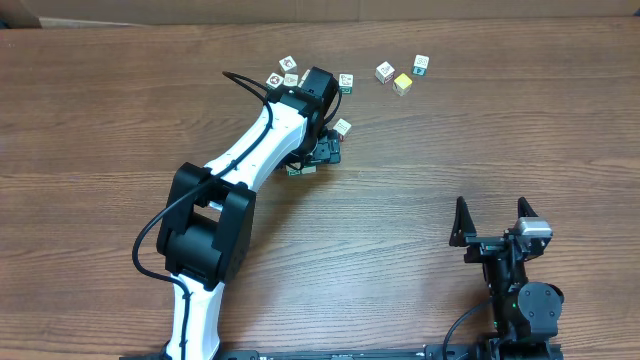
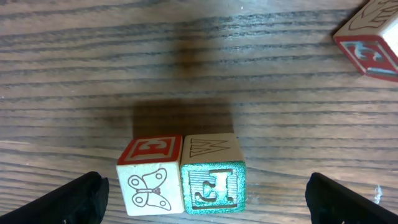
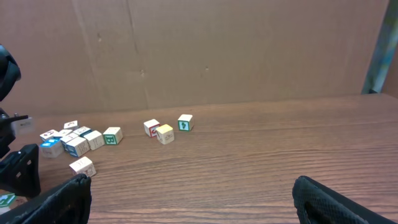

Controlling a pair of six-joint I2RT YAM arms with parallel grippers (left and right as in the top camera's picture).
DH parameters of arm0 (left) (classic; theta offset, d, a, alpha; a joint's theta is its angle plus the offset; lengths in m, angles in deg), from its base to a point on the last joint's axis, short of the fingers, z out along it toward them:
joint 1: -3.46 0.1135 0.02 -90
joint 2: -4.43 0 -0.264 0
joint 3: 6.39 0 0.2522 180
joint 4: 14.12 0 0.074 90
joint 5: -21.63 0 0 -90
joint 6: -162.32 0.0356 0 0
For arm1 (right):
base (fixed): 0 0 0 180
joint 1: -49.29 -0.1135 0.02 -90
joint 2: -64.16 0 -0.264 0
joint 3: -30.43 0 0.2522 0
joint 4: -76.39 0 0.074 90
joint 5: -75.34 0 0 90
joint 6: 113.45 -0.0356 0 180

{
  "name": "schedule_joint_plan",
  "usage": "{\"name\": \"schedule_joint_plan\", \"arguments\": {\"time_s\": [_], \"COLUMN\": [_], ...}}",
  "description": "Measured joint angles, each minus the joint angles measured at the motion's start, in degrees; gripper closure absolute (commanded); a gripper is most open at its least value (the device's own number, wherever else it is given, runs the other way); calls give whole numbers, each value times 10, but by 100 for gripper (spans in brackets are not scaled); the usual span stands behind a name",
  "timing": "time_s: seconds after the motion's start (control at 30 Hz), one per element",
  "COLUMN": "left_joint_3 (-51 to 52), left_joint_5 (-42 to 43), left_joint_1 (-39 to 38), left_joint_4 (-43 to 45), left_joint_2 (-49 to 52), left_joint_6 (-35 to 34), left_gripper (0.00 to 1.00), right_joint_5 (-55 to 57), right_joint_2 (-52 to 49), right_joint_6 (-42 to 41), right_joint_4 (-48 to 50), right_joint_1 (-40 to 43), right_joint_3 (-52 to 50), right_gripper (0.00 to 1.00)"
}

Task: Form a horizontal line

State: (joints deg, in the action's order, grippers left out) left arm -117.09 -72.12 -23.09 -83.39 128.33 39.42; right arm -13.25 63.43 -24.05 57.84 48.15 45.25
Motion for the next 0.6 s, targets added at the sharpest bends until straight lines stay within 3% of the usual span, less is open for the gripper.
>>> {"name": "schedule_joint_plan", "arguments": {"time_s": [0.2,0.33,0.6], "left_joint_3": [5,10,12], "left_joint_5": [-7,-15,-21], "left_joint_1": [0,0,0], "left_joint_4": [5,5,5], "left_joint_2": [0,0,0], "left_joint_6": [-8,-15,-15], "left_gripper": [5,14,13], "right_joint_5": [0,0,0], "right_joint_2": [0,0,0], "right_joint_6": [0,0,0], "right_joint_4": [0,0,0], "right_joint_1": [-1,-1,-1], "right_joint_3": [0,0,0], "right_gripper": [0,0,0]}}
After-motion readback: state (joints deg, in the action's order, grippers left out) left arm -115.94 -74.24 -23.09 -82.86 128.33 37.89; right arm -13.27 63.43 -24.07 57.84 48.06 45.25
